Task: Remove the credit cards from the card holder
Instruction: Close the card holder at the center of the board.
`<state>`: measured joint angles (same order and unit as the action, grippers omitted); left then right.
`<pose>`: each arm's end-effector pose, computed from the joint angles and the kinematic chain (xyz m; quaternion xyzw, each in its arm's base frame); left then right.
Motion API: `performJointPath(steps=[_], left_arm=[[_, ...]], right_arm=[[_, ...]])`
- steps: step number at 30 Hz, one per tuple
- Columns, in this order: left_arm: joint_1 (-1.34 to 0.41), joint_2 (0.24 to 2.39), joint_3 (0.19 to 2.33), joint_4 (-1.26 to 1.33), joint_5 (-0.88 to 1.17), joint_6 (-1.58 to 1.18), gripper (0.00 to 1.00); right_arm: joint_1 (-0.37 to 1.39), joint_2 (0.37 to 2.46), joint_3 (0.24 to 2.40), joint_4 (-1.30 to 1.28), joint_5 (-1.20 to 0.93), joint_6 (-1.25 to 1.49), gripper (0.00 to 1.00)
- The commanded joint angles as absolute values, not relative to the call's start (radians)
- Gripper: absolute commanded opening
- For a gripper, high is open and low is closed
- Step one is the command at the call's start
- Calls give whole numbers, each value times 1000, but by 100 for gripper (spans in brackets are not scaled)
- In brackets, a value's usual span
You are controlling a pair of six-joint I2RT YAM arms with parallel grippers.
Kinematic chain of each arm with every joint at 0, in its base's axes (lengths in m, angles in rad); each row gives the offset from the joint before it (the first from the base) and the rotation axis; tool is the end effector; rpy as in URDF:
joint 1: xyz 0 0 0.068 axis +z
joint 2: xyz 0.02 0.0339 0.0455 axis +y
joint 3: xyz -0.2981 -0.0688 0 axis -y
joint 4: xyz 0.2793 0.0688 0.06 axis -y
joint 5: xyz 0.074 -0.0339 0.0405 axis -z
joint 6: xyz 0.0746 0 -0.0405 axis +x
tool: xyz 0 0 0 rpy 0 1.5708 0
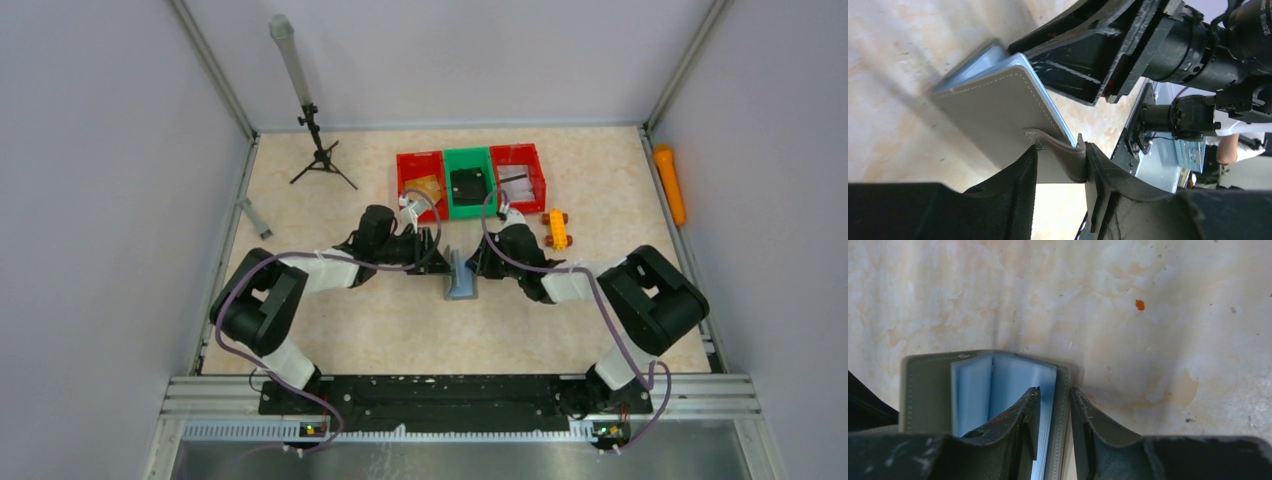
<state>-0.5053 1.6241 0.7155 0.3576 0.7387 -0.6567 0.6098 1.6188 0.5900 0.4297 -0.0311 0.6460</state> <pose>0.2950 -0.2206 0.1602 0.1141 0.8249 -0.5132 0.2075 0.2876 0.2038 0.1192 0.0087 0.8842 0.2854 0.3698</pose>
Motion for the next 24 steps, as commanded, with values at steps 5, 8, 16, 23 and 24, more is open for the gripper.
performJointPath(steps=[5,8,16,23,24], left_arm=[[-559,1610,755,432,780,-628,49],[-561,1628,773,399,765,-617,49],[-641,1784,971,20,539,-469,45],[-647,1886,1064,-132,480,-448,46],[-648,1903,1082,-160,466,-447,45]], right_arm=[[604,1620,594,491,-116,673,25],[604,1606,589,486,-106,673,25],[604,1489,562,416,61,651,25],[604,1309,484,420,228,618,28],[604,1286,470,433,233,608,28]])
